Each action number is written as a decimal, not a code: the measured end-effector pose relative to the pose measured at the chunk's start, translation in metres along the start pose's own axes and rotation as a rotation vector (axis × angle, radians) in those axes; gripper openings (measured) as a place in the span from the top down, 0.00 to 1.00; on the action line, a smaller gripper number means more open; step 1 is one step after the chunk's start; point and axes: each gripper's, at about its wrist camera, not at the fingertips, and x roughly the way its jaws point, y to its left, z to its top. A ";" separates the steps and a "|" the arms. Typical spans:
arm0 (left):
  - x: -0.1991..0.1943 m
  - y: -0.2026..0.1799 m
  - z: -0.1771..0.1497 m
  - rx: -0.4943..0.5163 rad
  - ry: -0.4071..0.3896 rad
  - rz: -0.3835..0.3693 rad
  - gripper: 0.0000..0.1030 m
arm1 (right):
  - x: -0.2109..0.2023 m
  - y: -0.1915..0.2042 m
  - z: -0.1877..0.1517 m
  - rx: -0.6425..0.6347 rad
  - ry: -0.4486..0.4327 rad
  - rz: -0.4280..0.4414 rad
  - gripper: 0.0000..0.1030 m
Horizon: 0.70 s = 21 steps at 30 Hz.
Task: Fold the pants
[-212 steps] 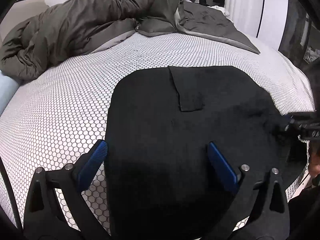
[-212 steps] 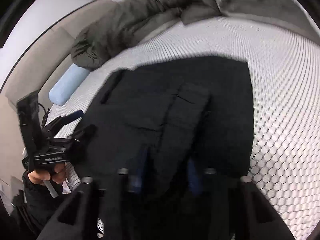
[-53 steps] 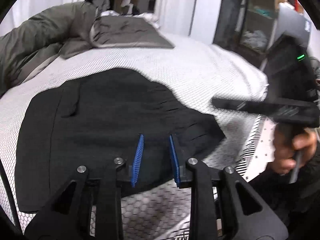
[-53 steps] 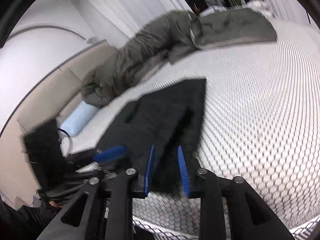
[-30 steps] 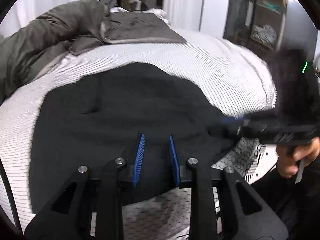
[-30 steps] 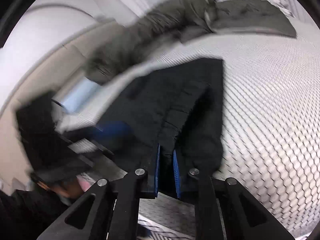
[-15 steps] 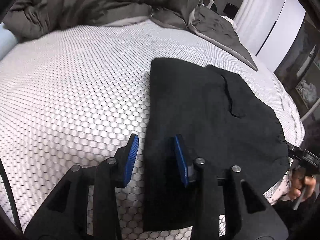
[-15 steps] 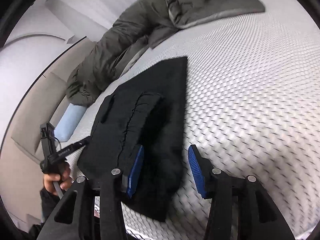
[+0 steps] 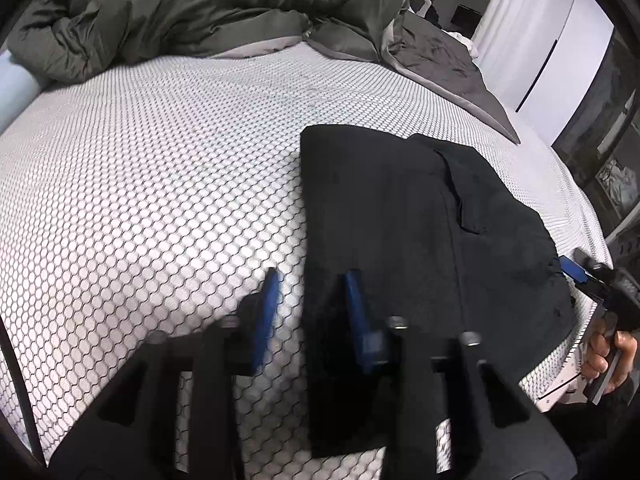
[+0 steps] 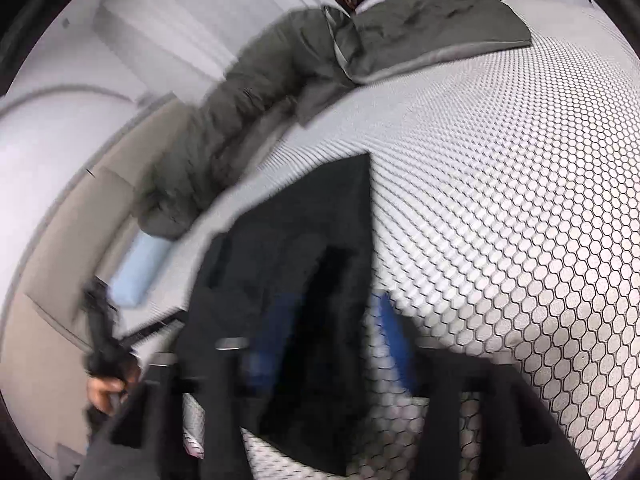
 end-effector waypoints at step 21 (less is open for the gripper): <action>0.047 -0.020 0.043 0.021 0.024 0.011 0.65 | 0.085 0.028 0.033 -0.152 0.152 -0.193 0.43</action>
